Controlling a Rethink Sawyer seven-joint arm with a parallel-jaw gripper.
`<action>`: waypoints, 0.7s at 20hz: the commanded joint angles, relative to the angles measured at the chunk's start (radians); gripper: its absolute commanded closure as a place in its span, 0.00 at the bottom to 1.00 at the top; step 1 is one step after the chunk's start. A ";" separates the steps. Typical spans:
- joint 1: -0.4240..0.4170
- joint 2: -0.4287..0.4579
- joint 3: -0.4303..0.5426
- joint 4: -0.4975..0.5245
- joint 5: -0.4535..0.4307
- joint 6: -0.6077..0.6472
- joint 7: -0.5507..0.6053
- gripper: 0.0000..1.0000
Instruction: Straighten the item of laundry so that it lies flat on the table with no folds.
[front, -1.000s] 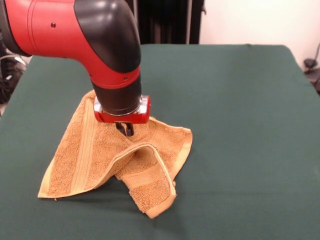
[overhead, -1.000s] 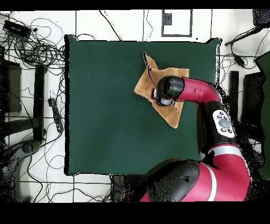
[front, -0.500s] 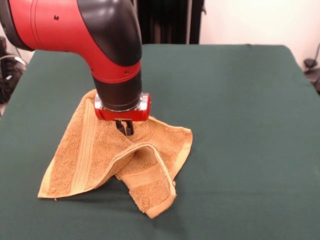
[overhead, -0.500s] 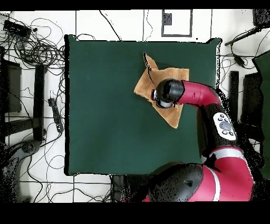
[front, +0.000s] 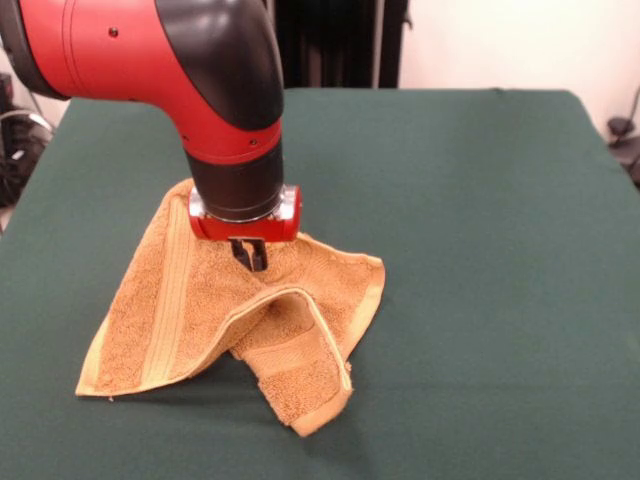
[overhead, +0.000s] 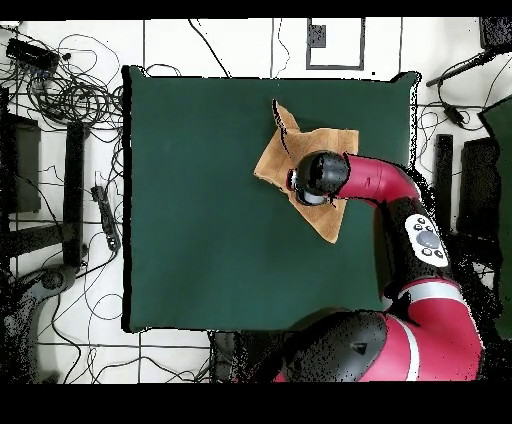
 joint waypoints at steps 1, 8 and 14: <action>0.001 0.115 0.009 0.021 -0.109 -0.201 -0.014 0.00; 0.010 0.095 -0.005 0.037 -0.097 -0.190 0.023 0.00; 0.027 -0.174 0.003 0.182 -0.014 -0.009 0.020 0.00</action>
